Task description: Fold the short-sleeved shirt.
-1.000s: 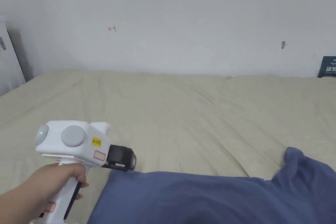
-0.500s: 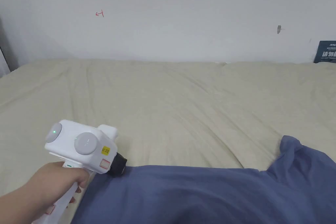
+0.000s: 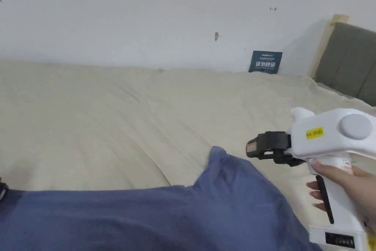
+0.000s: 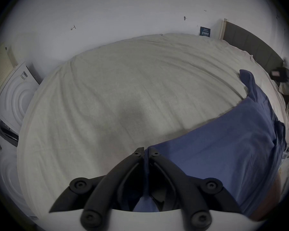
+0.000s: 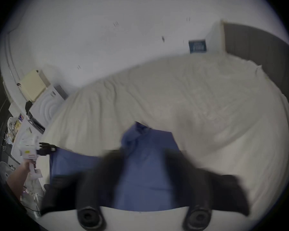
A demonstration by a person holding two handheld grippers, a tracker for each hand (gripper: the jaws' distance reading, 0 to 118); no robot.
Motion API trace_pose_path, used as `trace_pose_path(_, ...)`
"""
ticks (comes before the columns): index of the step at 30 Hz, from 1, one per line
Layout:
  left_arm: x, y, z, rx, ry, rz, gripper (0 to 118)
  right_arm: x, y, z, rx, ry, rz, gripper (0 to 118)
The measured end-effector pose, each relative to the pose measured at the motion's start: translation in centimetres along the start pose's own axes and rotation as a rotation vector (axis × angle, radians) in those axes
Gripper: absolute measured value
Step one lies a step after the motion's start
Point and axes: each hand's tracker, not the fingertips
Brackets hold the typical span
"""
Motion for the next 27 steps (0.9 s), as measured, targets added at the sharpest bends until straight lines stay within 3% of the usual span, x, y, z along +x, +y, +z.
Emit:
trace_pose_path(3, 0.0, -0.1, 0.0, -0.013, 0.007, -0.021, 3, 1.6, 1.0, -3.9, -0.115, -0.127, -0.054, 109)
trace_pose_path(5, 0.0, -0.3, -0.1, -0.032, -0.001, -0.018, 3, 2.0, 1.0, -5.9, -0.157, -0.153, -0.056, 109)
trace_pose_path(7, -0.2, -0.5, -0.5, -0.052, 0.0, -0.025, 3, 1.7, 0.9, -7.7, -0.215, -0.187, -0.017, 106)
trace_pose_path(8, -0.1, -0.6, -0.7, -0.059, 0.004, -0.03, 3, 1.2, 0.7, -8.0, -0.205, -0.21, 0.026, 99)
trace_pose_path(9, -0.1, -0.7, -0.8, -0.063, 0.007, -0.035, 3, 0.6, 0.6, -8.2, -0.198, -0.224, 0.074, 75)
trace_pose_path(10, -0.1, -0.7, -0.9, -0.067, 0.007, -0.038, 3, 0.2, 0.7, -8.6, -0.203, -0.211, 0.103, 19)
trace_pose_path(11, -0.1, -0.7, -1.2, -0.072, 0.008, -0.039, 3, 0.0, 0.6, -8.4, -0.196, -0.192, 0.099, 0)
trace_pose_path(12, -0.1, -0.7, -1.4, -0.078, 0.01, -0.039, 3, -0.3, 0.5, -8.5, -0.197, -0.203, 0.088, 0)
trace_pose_path(13, -0.2, -0.7, -1.5, -0.08, 0.012, -0.036, 3, -0.7, 0.5, -8.1, -0.176, -0.278, 0.101, 0)
trace_pose_path(14, -0.2, -0.7, -1.5, -0.08, 0.014, -0.031, 3, -1.3, 0.4, -7.6, -0.178, -0.228, 0.101, 0)
trace_pose_path(16, -0.6, -0.8, -1.7, -0.072, 0.017, -0.011, 3, -1.6, 0.6, -6.5, -0.161, -0.223, 0.147, 0)
trace_pose_path(27, -1.7, -2.5, 4.7, 0.079, -0.044, 0.129, 3, -0.7, -1.6, 5.7, 0.016, -0.074, 0.017, 0)
